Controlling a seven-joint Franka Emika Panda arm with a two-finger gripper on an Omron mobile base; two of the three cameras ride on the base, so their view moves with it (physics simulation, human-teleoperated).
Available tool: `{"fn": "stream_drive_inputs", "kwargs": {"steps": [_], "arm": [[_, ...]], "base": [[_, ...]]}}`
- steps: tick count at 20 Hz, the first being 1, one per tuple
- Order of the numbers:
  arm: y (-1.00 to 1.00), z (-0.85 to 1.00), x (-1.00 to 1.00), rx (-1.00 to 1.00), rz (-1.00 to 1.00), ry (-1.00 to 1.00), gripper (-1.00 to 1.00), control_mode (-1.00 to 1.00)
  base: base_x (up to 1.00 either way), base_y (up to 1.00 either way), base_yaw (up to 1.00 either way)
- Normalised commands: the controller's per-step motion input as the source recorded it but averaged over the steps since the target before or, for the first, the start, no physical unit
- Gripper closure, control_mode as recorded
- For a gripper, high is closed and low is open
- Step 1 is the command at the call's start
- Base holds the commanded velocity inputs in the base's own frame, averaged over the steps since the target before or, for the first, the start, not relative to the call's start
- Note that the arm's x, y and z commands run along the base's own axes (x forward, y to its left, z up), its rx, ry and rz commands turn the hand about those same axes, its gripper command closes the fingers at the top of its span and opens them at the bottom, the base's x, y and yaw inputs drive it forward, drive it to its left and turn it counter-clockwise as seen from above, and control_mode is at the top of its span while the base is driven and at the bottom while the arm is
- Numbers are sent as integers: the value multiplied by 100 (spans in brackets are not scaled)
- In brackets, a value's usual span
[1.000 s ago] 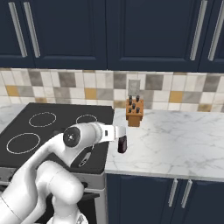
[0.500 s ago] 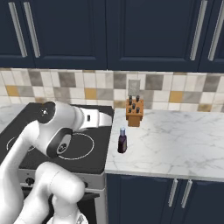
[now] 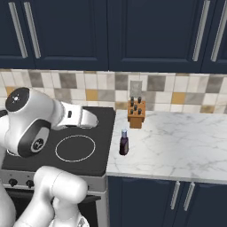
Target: Take 2 condiments from the cabinet and move them on the counter near the stove.Make sure the condiments are lined up with each other, next to each other.
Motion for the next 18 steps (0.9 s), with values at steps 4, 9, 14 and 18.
{"fn": "stream_drive_inputs", "kwargs": {"steps": [4, 9, 14, 18], "arm": [[47, 5, -25, 18, 9, -17, -100, -100], [40, 14, -24, 14, 15, 0, -100, -100], [41, 4, -26, 7, 10, 0, -100, -100], [25, 6, -26, 0, 4, 0, -100, -100]], "base": [[0, 0, 0], [0, 0, 0], [0, 0, 0], [0, 0, 0]]}}
